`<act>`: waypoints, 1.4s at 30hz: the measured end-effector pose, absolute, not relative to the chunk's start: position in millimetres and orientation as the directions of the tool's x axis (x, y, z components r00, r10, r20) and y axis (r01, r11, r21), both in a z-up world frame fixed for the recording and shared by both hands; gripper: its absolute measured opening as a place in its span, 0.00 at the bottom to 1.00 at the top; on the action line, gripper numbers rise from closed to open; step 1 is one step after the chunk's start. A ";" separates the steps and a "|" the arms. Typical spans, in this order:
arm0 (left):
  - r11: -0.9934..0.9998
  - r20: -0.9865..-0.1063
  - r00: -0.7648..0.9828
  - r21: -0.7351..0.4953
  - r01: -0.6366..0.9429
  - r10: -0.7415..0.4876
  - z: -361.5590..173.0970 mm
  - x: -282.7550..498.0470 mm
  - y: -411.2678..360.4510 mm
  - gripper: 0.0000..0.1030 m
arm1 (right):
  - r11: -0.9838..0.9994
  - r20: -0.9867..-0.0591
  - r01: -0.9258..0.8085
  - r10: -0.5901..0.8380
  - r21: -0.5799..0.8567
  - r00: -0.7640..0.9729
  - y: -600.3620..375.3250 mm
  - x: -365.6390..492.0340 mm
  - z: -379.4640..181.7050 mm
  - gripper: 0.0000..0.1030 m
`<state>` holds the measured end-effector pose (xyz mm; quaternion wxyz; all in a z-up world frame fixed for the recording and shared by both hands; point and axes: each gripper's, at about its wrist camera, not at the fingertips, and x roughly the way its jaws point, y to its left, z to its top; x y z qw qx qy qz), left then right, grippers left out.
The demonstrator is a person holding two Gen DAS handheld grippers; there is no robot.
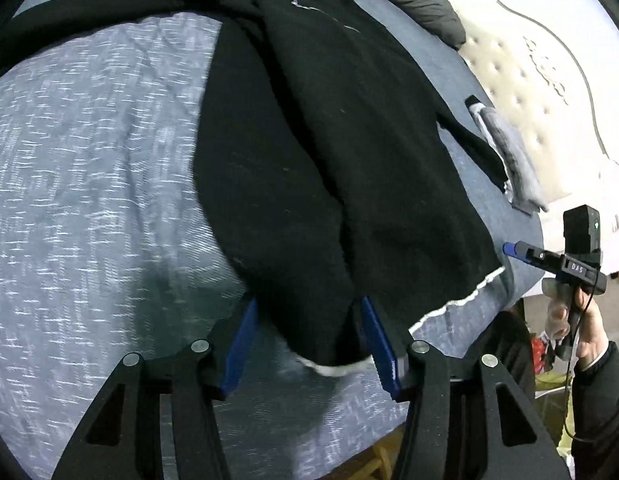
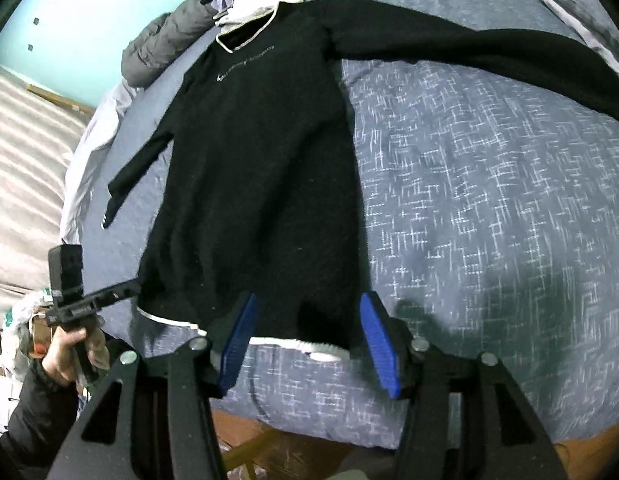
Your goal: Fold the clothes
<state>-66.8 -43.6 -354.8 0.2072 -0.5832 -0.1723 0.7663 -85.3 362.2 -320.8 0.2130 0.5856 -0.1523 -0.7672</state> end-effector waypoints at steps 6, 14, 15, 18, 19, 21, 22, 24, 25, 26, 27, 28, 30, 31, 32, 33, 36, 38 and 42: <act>-0.872 -0.841 -0.234 -0.463 -0.156 0.488 -360.6 -69.8 -28.3 0.08 | -0.864 -0.826 0.133 -0.504 0.486 -0.253 368.4 -74.2 -308.0 0.53; -0.880 -0.796 -0.377 -0.428 -0.205 0.475 -310.8 -54.4 -53.7 0.04 | -0.866 -0.815 0.110 -0.497 0.488 -0.299 379.0 -63.6 -294.0 0.53; -0.880 -0.785 -0.400 -0.428 -0.204 0.474 -301.4 -51.7 -61.0 0.04 | -0.868 -0.816 0.106 -0.493 0.485 -0.302 379.8 -62.2 -293.1 0.53; -0.886 -0.760 -0.460 -0.425 -0.183 0.459 -279.9 -47.5 -86.4 0.04 | -0.872 -0.823 0.105 -0.486 0.478 -0.295 379.1 -60.5 -294.8 0.53; -0.891 -0.757 -0.475 -0.423 -0.166 0.448 -276.2 -48.1 -96.6 0.04 | -0.874 -0.826 0.106 -0.482 0.473 -0.292 377.9 -60.7 -296.1 0.54; -0.897 -0.751 -0.503 -0.422 -0.133 0.427 -270.0 -49.6 -116.6 0.04 | -0.881 -0.834 0.109 -0.471 0.460 -0.287 373.2 -62.4 -300.9 0.59; -0.896 -0.751 -0.506 -0.427 -0.118 0.424 -272.3 -51.3 -124.7 0.04 | -0.882 -0.837 0.109 -0.470 0.459 -0.281 370.5 -64.2 -304.4 0.59; -0.895 -0.752 -0.509 -0.435 -0.096 0.420 -275.9 -52.8 -135.8 0.04 | -0.883 -0.844 0.107 -0.468 0.456 -0.262 362.1 -68.5 -313.1 0.60; -0.894 -0.752 -0.509 -0.438 -0.089 0.419 -277.0 -52.7 -139.4 0.04 | -0.885 -0.849 0.109 -0.466 0.453 -0.250 356.7 -70.5 -317.4 0.60; -0.893 -0.751 -0.509 -0.441 -0.087 0.420 -277.2 -52.3 -141.1 0.04 | -0.886 -0.854 0.111 -0.463 0.450 -0.237 351.3 -72.4 -321.7 0.60; -0.891 -0.749 -0.509 -0.445 -0.090 0.425 -277.9 -51.9 -139.6 0.04 | -0.887 -0.858 0.116 -0.462 0.447 -0.224 345.2 -74.2 -325.6 0.60; -0.889 -0.746 -0.508 -0.448 -0.093 0.429 -278.6 -51.6 -138.0 0.04 | -0.887 -0.862 0.128 -0.462 0.444 -0.210 337.7 -75.9 -328.6 0.60; -0.885 -0.742 -0.507 -0.455 -0.099 0.438 -280.4 -51.1 -134.6 0.04 | -0.885 -0.867 0.151 -0.463 0.440 -0.184 323.4 -78.8 -334.1 0.60; -0.884 -0.743 -0.504 -0.455 -0.103 0.441 -282.6 -51.6 -133.1 0.04 | -0.883 -0.868 0.163 -0.465 0.441 -0.175 317.4 -79.9 -336.0 0.60; -0.883 -0.741 -0.503 -0.459 -0.103 0.444 -284.3 -51.1 -134.7 0.04 | -0.881 -0.869 0.175 -0.466 0.439 -0.168 311.5 -81.5 -338.3 0.60; -0.881 -0.740 -0.502 -0.462 -0.103 0.447 -286.0 -50.7 -136.3 0.04 | -0.881 -0.871 0.183 -0.464 0.436 -0.161 306.6 -83.0 -341.0 0.60; -0.876 -0.737 -0.500 -0.470 -0.104 0.455 -290.0 -49.4 -140.6 0.04 | -0.879 -0.875 0.203 -0.463 0.432 -0.144 295.1 -86.4 -350.8 0.60; -0.875 -0.737 -0.497 -0.473 -0.106 0.458 -291.4 -48.7 -142.8 0.04 | -0.872 -0.874 0.223 -0.469 0.436 -0.128 286.8 -87.8 -357.4 0.60; -0.873 -0.734 -0.495 -0.472 -0.121 0.465 -286.8 -47.5 -143.0 0.04 | -0.863 -0.881 0.297 -0.458 0.409 -0.118 271.7 -87.7 -361.8 0.19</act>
